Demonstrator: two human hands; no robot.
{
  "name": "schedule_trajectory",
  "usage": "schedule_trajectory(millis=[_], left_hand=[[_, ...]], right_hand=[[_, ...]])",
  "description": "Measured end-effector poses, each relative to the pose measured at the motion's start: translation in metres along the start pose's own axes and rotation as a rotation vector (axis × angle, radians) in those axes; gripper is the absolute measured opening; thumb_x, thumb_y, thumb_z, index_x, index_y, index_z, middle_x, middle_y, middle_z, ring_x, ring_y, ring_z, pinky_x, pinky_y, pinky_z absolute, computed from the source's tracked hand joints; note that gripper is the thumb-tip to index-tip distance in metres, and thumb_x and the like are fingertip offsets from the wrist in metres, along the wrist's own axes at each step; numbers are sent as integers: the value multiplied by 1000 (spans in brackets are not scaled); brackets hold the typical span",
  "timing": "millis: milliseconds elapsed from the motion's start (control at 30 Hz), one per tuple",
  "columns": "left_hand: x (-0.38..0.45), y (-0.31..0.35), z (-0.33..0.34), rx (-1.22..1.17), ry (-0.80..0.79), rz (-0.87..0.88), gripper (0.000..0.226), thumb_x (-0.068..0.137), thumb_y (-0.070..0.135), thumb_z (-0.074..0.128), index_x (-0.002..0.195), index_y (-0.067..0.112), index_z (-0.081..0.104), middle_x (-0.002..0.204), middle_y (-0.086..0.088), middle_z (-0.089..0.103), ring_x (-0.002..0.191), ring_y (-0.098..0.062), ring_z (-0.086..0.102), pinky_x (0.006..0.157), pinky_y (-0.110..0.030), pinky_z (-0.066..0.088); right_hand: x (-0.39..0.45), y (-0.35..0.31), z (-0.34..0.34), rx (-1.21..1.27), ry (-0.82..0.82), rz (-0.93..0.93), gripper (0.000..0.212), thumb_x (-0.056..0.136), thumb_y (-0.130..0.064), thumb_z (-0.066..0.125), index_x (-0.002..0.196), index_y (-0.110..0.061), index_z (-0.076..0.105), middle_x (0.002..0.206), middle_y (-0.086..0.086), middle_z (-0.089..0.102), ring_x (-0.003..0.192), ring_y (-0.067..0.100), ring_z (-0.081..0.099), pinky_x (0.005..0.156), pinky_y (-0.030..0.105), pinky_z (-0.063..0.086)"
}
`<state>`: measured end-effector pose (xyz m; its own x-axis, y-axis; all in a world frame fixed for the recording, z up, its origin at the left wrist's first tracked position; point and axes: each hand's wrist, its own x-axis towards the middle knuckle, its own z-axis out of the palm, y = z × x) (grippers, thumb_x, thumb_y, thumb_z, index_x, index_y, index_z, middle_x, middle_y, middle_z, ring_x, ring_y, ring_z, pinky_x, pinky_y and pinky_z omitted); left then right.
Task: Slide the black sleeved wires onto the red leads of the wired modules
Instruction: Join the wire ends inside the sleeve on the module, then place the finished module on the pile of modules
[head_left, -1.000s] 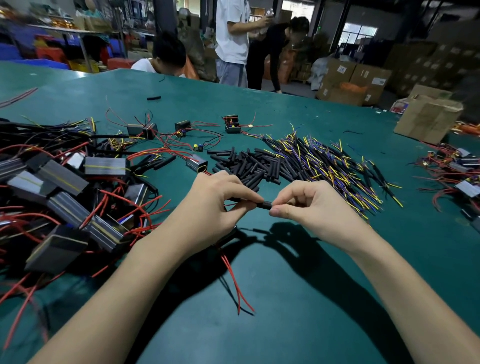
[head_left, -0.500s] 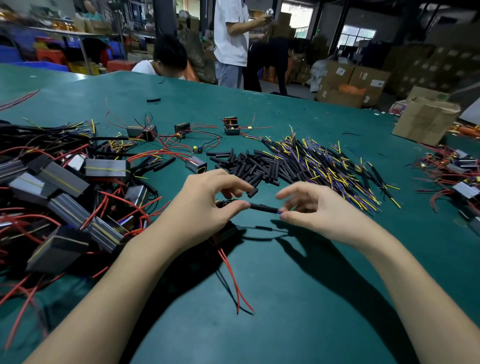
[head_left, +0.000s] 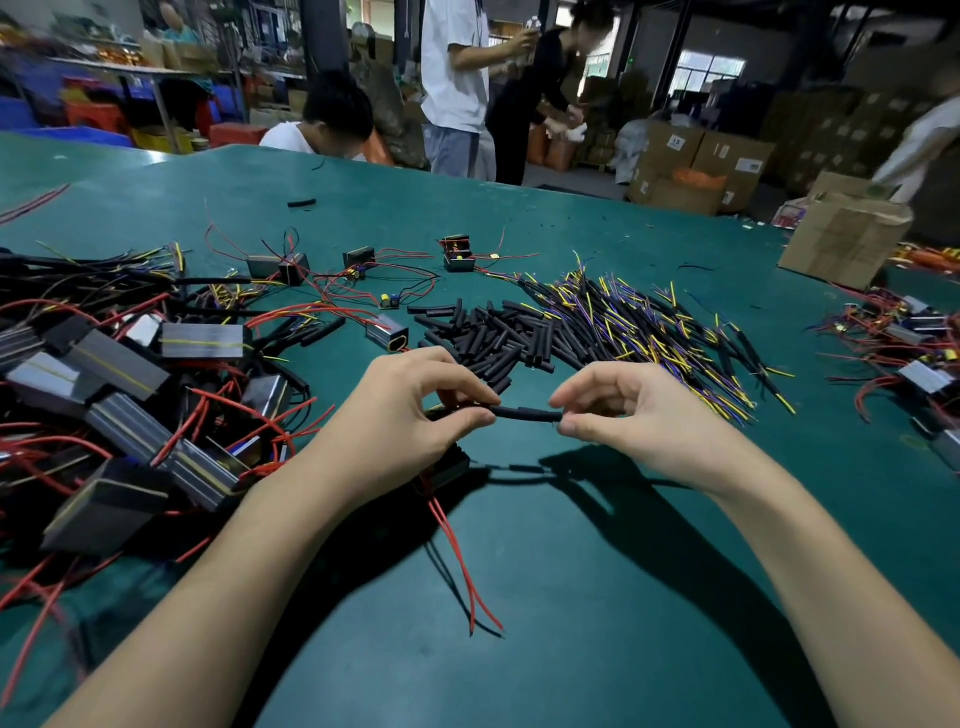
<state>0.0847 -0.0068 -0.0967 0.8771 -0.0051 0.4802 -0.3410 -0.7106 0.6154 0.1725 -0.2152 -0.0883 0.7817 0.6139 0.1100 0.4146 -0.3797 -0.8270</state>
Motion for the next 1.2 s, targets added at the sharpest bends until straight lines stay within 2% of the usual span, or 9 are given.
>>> schedule_trajectory(millis=[133,433,600,767,933,1033,1133,1200], left_hand=[[-1,-1,-2,10,7,-5,7,79,19,75,87,20,76,81,2,64,76,-5,59,73,-11,40],[-1,-1,-6,17,18,-18,11,77,20,77,89,18,76,83,4,64,82,-4,59,72,-5,33],[0,-2,-7,-18,45,-40,4,77,17,77,80,17,75,82,3,65,80,-7,60,76,-11,40],[0,-2,-6,-12,52,-19,3,77,15,77,79,15,75,80,3,65,77,-5,59,73,-8,38],[0,-3,-5,-9,36,8,2,78,15,76,80,16,75,81,3,66,78,-6,59,71,-7,36],[0,-4,-4,-1,41,18,1,79,14,75,80,15,75,80,3,68,77,-6,59,68,-6,34],[0,-4,-3,3,113,13,1,81,10,73,81,11,73,75,4,67,73,-3,57,65,-5,34],[1,-3,-4,-32,198,-16,3,82,9,72,80,12,72,74,5,66,72,-7,57,64,-8,36]], right_hand=[[-1,0,0,-12,9,0,16,78,-5,75,87,-17,69,77,-2,67,68,6,59,68,14,47],[-1,-1,0,34,86,-14,12,79,-6,74,85,-16,70,81,-2,71,74,9,61,77,25,49],[-2,-2,0,40,109,-9,12,81,-4,72,81,-15,70,83,6,72,76,14,61,78,29,49],[-1,-2,3,44,114,-9,15,81,-2,72,76,-16,68,77,2,69,70,10,58,72,22,46],[-1,-2,3,33,141,-36,18,81,-2,71,73,-18,67,81,12,71,70,11,57,72,25,45],[-1,0,2,36,142,-44,19,81,-3,72,74,-20,68,81,10,72,71,11,58,73,25,47],[-1,0,2,26,110,-37,15,83,-8,72,82,-23,70,80,-1,72,73,7,61,76,23,50],[-2,-1,1,-26,119,-26,13,85,-9,69,87,-23,71,81,0,71,74,9,60,79,30,51]])
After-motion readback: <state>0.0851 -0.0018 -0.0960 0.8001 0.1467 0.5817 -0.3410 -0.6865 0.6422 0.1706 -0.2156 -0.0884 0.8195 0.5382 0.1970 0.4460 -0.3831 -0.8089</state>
